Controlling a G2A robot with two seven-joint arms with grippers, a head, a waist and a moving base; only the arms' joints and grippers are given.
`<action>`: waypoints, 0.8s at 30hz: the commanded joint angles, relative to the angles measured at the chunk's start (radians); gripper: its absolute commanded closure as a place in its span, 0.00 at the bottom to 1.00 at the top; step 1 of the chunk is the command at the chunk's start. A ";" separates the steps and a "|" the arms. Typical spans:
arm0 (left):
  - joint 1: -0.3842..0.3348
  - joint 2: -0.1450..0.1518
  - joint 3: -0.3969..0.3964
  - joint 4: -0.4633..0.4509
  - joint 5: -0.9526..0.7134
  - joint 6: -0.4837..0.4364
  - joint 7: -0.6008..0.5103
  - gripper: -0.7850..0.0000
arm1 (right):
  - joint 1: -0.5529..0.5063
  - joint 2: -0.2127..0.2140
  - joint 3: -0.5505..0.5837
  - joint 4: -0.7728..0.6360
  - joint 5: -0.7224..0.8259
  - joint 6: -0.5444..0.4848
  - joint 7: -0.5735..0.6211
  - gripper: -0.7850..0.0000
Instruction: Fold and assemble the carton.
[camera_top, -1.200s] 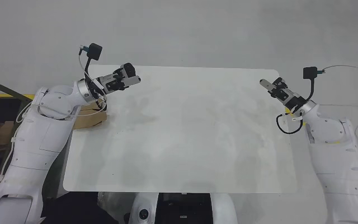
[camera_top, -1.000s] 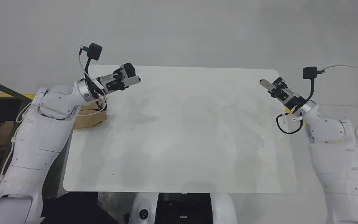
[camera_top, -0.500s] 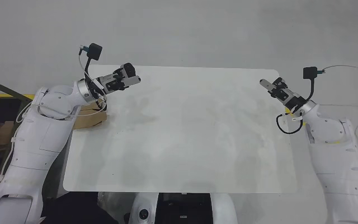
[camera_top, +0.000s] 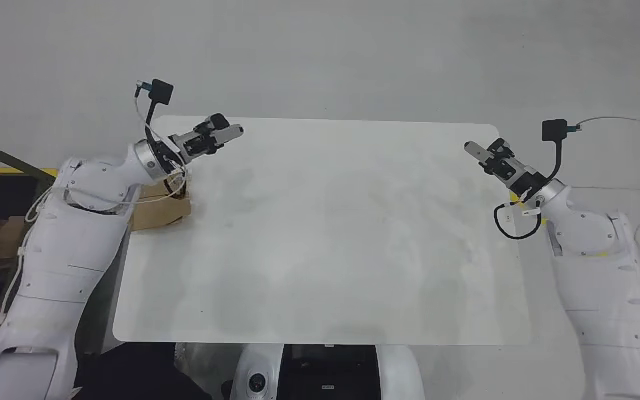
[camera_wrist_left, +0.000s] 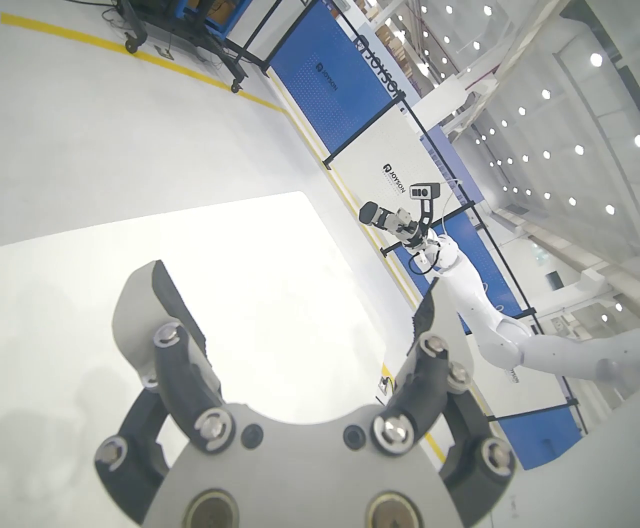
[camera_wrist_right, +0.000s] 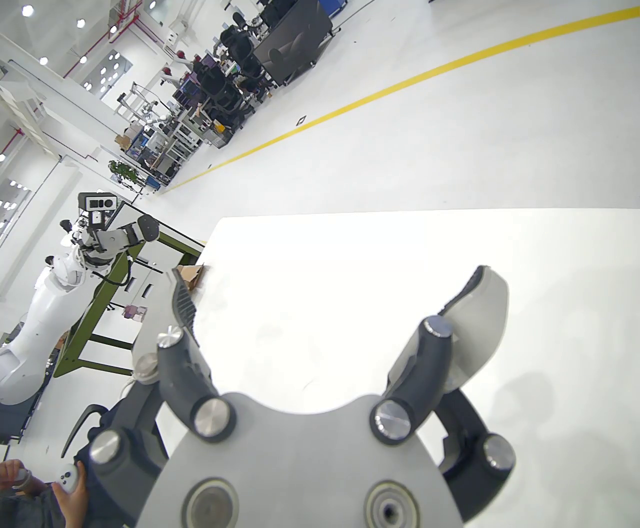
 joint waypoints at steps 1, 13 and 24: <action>-0.009 0.002 -0.012 0.025 -0.016 0.025 -0.028 0.00 | 0.000 0.000 0.000 0.000 0.000 0.000 0.000 0.00; -0.109 0.004 -0.054 0.280 -0.129 0.061 -0.157 0.00 | 0.000 0.000 0.000 0.000 0.000 0.000 0.000 0.00; -0.209 0.004 -0.082 0.533 -0.168 0.025 -0.197 0.00 | 0.000 0.000 0.000 0.000 0.000 0.000 0.000 0.00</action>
